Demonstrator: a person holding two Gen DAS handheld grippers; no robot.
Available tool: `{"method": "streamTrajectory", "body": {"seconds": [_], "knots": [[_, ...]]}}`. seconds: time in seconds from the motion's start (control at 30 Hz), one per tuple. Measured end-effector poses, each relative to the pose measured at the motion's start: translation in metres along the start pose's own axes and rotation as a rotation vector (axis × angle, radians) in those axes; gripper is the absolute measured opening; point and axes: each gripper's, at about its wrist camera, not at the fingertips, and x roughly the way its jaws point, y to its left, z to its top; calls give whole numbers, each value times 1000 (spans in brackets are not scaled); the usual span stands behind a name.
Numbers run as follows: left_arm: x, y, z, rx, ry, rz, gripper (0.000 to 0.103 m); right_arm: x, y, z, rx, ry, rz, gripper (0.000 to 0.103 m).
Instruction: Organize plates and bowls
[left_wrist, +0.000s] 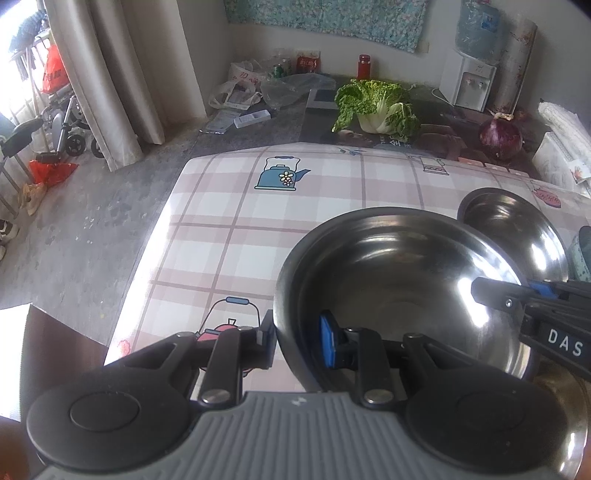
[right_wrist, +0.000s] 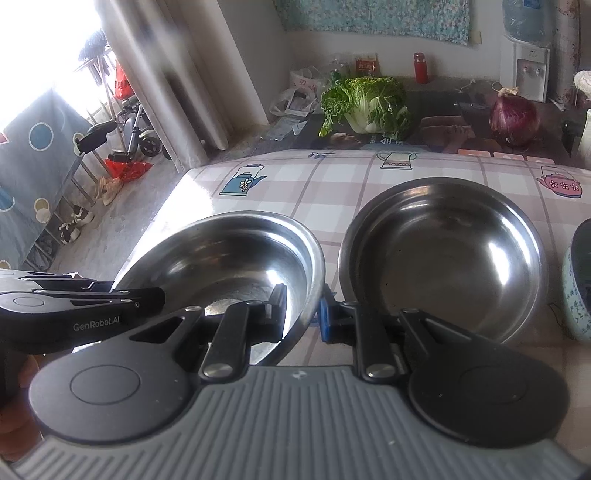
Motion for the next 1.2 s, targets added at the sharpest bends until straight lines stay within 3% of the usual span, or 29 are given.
{"method": "streamTrajectory", "body": {"seconds": [0.57,1.2], "knots": [[-26,-54,23,44,-54,-55,25,-51,-44,18,35,-72,-49,17],[31,-134,48,120,14,-103,25,-33,-128,27,92,-61,-148,19]]}}
